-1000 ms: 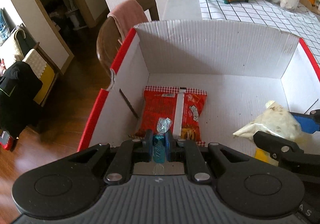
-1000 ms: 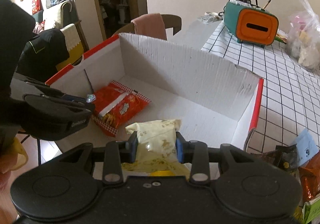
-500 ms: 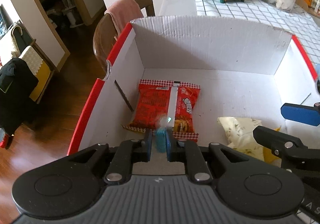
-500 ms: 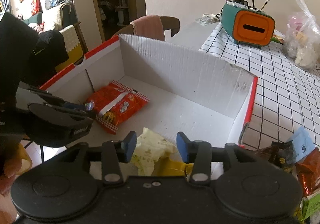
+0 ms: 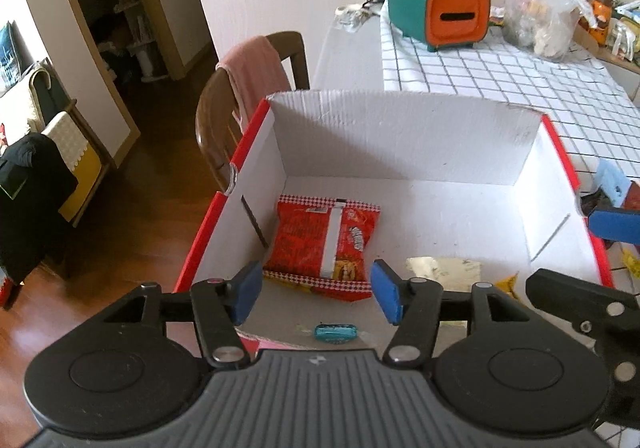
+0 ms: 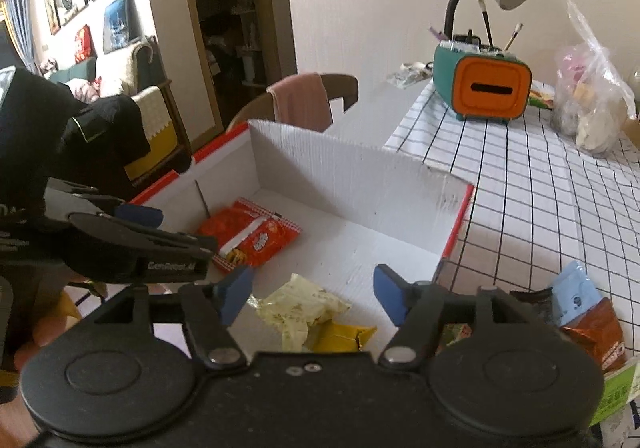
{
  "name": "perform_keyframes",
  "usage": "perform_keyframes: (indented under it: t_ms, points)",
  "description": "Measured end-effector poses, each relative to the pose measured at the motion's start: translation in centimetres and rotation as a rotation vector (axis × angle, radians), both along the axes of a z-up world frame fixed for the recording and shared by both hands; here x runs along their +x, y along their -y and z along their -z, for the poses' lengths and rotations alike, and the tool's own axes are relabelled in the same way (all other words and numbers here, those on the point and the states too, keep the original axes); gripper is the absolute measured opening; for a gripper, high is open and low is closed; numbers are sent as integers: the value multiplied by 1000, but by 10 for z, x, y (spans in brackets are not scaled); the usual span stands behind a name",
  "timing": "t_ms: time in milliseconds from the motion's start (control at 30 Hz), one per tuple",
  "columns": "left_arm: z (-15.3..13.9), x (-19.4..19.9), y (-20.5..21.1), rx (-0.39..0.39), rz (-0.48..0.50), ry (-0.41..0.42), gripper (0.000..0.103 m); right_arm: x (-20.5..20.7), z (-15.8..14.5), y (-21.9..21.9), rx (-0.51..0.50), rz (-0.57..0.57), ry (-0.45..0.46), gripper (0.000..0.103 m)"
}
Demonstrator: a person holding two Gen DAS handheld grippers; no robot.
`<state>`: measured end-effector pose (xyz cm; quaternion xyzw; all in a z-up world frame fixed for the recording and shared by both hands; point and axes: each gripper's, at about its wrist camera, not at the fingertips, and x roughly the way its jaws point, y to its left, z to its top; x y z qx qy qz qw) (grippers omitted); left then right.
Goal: Organize snacks
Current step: 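Move both tools back toward the remaining snack pile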
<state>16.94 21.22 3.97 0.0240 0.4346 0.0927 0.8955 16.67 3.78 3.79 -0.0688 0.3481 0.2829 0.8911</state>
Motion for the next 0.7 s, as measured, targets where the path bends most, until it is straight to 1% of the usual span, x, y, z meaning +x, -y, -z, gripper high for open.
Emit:
perform_keyframes:
  t_ms: [100,200,267,333,400,700]
  points:
    - [-8,-8,6,-7,10,22,70,-6,-7,8,21,-2,10,75]
    - [-16,-15,14,-11,22,45,71,-14,-14,18,33,-7,20,81]
    - [-20,-20,19,-17,32,56,74,-20,-18,23,33,-10,34,83]
    - [-24,-25,25,-22,42,67,80,-26,-20,28,29,-12,51,85]
    - [-27,-30,31,-36,57,78,81,-31,-23,35,36,-10,56,90]
    - [-39,-52,63,-66,116,128,84,-50,-35,82,87,9,81,100]
